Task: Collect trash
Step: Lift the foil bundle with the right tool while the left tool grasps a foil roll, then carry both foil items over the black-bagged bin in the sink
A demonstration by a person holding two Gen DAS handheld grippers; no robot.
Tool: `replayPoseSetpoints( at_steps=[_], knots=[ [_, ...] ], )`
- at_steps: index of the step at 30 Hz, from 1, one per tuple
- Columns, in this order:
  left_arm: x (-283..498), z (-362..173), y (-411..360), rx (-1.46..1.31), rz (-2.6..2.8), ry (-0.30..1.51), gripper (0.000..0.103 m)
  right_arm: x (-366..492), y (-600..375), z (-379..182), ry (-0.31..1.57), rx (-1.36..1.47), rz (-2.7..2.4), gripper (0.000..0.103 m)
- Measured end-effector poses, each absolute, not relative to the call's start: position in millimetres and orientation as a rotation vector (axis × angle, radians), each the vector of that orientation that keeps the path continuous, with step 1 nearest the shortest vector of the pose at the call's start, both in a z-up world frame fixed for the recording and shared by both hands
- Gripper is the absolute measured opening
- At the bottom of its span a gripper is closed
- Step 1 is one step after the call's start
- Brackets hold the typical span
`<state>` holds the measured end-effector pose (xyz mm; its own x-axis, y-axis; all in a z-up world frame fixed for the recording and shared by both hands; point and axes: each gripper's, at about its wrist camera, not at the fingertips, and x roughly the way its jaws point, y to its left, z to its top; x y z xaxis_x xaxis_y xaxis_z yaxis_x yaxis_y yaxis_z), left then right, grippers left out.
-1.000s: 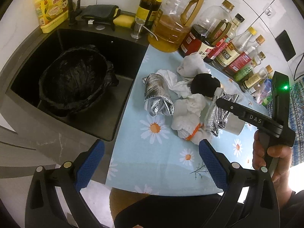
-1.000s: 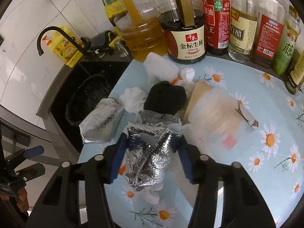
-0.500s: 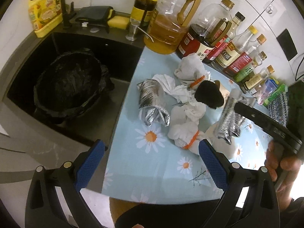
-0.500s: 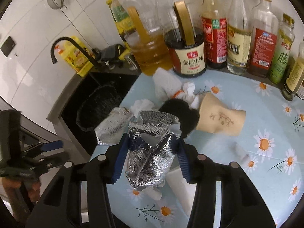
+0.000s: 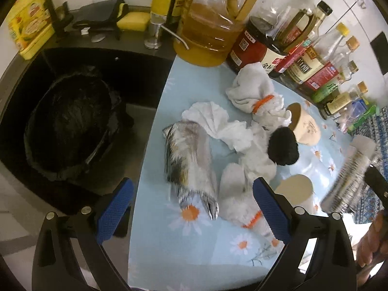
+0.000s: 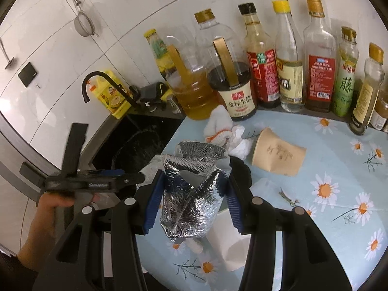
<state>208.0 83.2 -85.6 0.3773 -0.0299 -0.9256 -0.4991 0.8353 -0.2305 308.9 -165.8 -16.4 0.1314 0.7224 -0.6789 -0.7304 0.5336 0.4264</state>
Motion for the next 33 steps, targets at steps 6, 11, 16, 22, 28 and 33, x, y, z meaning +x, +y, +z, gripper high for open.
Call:
replayPoseSetpoints(
  at_steps=[6,11,16,22,28,33],
  knots=[
    [232.0,-107.3,90.1,-0.509,0.335,1.235,0.088,313.4,-167.3,-20.2,0.981,0.004,1.065,0.049],
    [244.6,-121.1,91.6,-0.48,0.352,1.28,0.061,318.2,-171.4,-26.9,0.995,0.026,1.059,0.049],
    [245.9,-122.1,93.2,-0.477,0.366,1.274,0.053,321.6,-171.0,-35.2,1.015,0.035,1.054,0.049],
    [240.4,-116.0,93.9,-0.479,0.381,1.241,0.051,318.8,-171.3,-33.3,1.006,0.026,1.057,0.049],
    [225.3,-102.4,96.2,-0.495,0.388,1.199,0.051,309.8,-169.8,-29.2,1.01,0.032,1.065,0.049],
    [211.1,-89.7,98.4,-0.521,0.373,1.154,0.051,302.9,-155.5,-26.9,1.017,-0.009,1.087,0.049]
  ],
)
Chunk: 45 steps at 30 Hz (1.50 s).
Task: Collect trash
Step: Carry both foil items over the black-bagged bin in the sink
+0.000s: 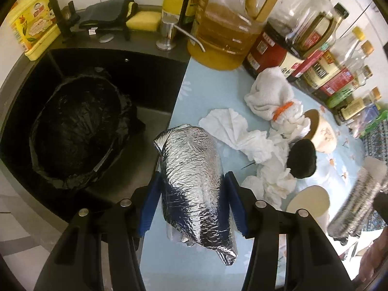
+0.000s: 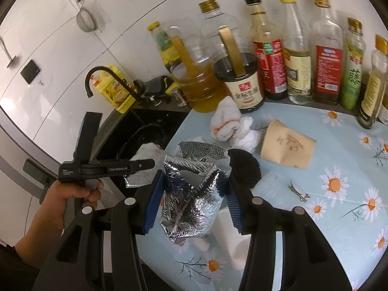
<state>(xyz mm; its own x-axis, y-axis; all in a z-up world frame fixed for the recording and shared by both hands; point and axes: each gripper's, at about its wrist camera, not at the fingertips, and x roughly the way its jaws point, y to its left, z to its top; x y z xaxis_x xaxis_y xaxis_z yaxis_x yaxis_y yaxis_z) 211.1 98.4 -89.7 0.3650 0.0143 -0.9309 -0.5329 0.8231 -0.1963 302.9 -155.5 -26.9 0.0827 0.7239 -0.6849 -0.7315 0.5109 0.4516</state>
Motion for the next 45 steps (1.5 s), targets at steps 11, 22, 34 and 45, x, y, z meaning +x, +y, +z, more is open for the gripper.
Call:
replayPoseSetpoints(
  at_steps=[11,22,34,45],
  knots=[
    [185.1,-46.4,127.4,-0.498,0.318,1.074,0.051,284.6,-87.5,-17.2,1.001,-0.085,1.106,0.049],
    [153.9,-28.8,194.7,-0.503,0.246,1.031,0.051,255.4,-4.2,-20.7,1.043,-0.123,1.069,0.049],
    [123.7,-25.1,278.4,-0.505,0.207,1.015,0.051,233.2,87.6,-41.4,1.062,-0.143,1.046,0.049],
    [115.3,-26.0,342.8,-0.469,0.137,1.042,0.051,215.2,162.3,-52.6,1.085,-0.076,0.997,0.05]
  ],
)
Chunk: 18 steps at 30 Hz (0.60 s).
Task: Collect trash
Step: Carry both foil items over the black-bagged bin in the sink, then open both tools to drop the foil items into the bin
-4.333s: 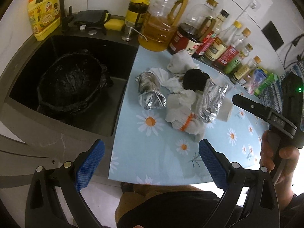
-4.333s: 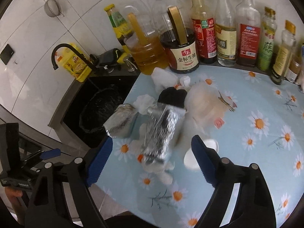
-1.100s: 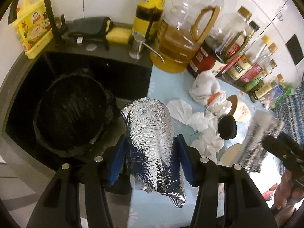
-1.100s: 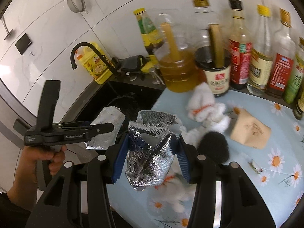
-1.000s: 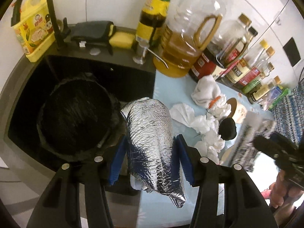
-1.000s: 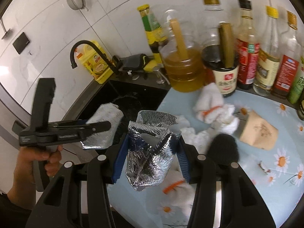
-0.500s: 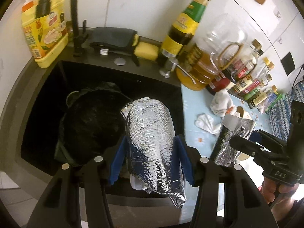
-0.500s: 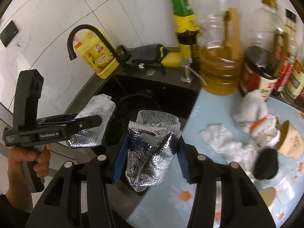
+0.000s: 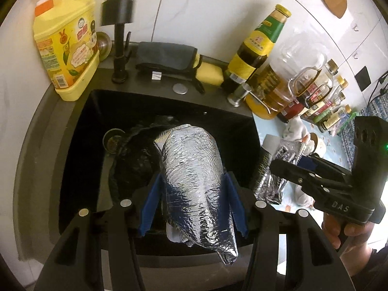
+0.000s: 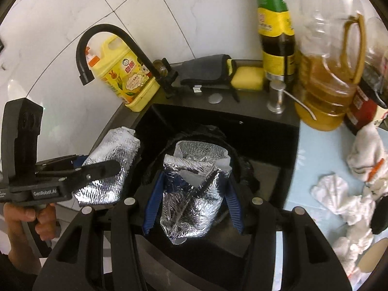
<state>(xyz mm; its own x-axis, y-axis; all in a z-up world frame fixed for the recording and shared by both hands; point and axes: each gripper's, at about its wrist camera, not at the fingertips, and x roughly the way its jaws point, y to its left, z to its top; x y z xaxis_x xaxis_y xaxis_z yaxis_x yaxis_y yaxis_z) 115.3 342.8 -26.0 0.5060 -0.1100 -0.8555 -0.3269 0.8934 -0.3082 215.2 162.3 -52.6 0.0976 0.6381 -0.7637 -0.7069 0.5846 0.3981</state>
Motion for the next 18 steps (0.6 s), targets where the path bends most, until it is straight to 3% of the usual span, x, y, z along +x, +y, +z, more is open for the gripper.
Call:
replayPoseSetpoints(
  at_steps=[15,17,18],
  knots=[
    [122.0,-42.6,391.4,-0.528,0.085,1.055,0.051,223.9,218.5,-74.0,1.134,-0.068,0.962,0.05],
    [124.3,-48.1,395.6,-0.55,0.088,1.064,0.054,224.7,222.9,-75.2,1.142,-0.072,0.961,0.052],
    [125.4,-50.2,397.0,-0.557,0.095,1.071,0.057,225.5,224.8,-76.2,1.148,-0.076,0.957,0.058]
  ],
)
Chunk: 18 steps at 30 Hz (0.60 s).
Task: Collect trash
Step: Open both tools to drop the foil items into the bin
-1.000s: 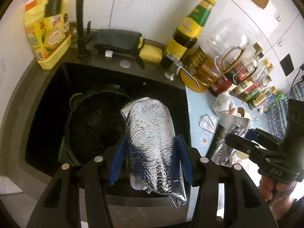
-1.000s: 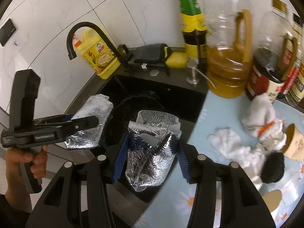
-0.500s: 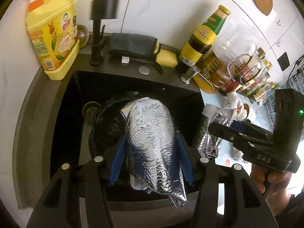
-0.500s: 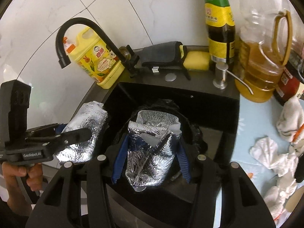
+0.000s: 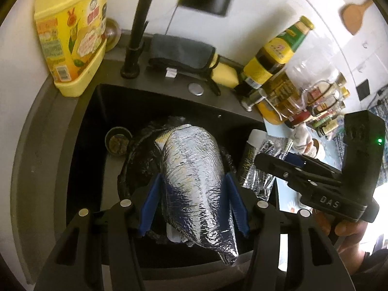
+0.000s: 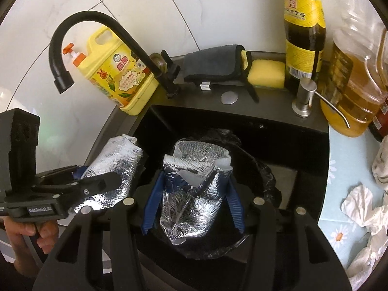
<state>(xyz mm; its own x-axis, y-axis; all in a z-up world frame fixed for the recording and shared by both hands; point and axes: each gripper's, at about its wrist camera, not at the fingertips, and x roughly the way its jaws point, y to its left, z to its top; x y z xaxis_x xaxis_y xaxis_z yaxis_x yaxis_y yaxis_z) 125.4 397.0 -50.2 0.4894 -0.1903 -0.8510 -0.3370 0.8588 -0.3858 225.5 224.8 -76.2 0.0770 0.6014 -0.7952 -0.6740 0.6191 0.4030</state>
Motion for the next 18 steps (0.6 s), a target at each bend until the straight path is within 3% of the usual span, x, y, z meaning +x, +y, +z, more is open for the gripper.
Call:
replayPoseSetpoints(
  at_steps=[1,2,18],
  knots=[
    [126.6,-53.1,398.9,-0.57,0.1,1.076,0.069,226.8,226.4,-78.2,1.16,-0.084,0.948,0.069],
    [127.9,-56.8,400.9,-0.589,0.095,1.079,0.073,228.7,227.0,-80.1,1.168,-0.08,0.937,0.07],
    [130.6,-68.9,403.7,-0.593,0.116,1.107,0.073,239.2,205.0,-83.3,1.193,-0.022,0.879,0.07]
  ],
)
